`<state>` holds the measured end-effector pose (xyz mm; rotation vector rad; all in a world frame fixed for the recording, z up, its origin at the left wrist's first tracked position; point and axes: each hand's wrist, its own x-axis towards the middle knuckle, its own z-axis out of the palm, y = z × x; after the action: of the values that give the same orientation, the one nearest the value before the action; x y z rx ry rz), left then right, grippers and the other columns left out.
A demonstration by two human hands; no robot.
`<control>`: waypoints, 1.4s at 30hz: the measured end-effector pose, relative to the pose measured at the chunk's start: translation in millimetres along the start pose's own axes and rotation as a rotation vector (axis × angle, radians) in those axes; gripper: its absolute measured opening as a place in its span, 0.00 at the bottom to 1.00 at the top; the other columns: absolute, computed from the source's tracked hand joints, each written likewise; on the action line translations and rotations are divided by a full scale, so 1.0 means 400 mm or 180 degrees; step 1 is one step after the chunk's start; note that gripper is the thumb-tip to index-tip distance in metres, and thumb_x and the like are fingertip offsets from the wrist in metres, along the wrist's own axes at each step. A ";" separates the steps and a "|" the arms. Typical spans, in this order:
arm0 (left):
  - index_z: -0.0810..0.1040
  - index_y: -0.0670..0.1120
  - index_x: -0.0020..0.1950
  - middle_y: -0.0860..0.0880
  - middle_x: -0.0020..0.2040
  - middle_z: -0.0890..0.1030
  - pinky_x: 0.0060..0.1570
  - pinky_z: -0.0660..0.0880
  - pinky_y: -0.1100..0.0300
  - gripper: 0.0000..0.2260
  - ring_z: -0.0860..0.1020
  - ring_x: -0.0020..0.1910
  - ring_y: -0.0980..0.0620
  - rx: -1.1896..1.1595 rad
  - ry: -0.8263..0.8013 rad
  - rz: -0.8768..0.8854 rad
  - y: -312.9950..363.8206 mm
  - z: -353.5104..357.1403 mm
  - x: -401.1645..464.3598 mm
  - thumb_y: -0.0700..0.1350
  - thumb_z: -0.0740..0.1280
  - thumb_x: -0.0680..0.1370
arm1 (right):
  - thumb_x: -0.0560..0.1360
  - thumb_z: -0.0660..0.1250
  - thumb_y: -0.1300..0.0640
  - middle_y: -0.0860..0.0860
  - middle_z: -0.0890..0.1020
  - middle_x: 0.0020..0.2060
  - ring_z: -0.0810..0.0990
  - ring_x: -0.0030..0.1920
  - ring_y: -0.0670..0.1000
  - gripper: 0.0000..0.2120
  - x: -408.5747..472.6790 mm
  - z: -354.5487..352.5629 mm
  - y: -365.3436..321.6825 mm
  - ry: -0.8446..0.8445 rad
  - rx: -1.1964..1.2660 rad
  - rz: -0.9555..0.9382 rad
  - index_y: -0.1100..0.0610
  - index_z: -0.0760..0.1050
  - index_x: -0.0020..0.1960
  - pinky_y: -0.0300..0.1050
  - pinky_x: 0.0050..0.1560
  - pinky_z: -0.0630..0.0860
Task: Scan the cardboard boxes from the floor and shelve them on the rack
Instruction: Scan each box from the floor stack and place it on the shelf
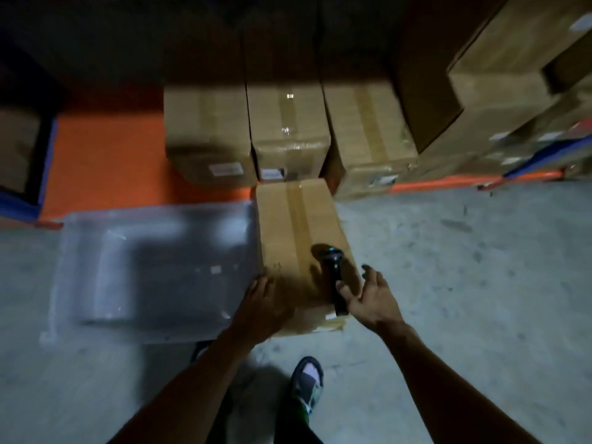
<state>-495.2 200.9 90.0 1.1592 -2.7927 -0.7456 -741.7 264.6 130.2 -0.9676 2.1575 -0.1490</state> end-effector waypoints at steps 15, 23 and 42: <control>0.63 0.36 0.77 0.36 0.79 0.61 0.67 0.68 0.34 0.34 0.57 0.78 0.35 -0.0197 -0.0192 -0.0659 -0.041 0.328 0.035 0.56 0.65 0.80 | 0.77 0.72 0.46 0.58 0.81 0.65 0.80 0.64 0.63 0.38 0.229 0.205 0.082 0.0244 0.1114 0.0109 0.42 0.56 0.81 0.58 0.66 0.77; 0.58 0.53 0.80 0.38 0.80 0.57 0.67 0.64 0.26 0.30 0.54 0.78 0.30 0.0519 -0.0668 -0.0117 -0.027 0.264 0.032 0.65 0.50 0.81 | 0.79 0.69 0.65 0.44 0.80 0.56 0.85 0.53 0.51 0.35 0.015 0.221 0.174 0.0387 0.2605 0.0088 0.32 0.63 0.72 0.47 0.46 0.87; 0.56 0.63 0.80 0.36 0.81 0.51 0.63 0.68 0.33 0.29 0.61 0.75 0.30 0.1149 0.0783 0.0880 -0.193 -0.020 0.256 0.66 0.55 0.79 | 0.78 0.74 0.61 0.34 0.79 0.58 0.78 0.59 0.31 0.31 -0.111 0.259 0.078 0.1429 0.3381 -0.0281 0.43 0.67 0.75 0.24 0.55 0.74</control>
<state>-516.5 81.6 47.6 0.7999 -2.8534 -0.0721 -670.9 336.3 70.9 -0.3949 1.9447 -1.4906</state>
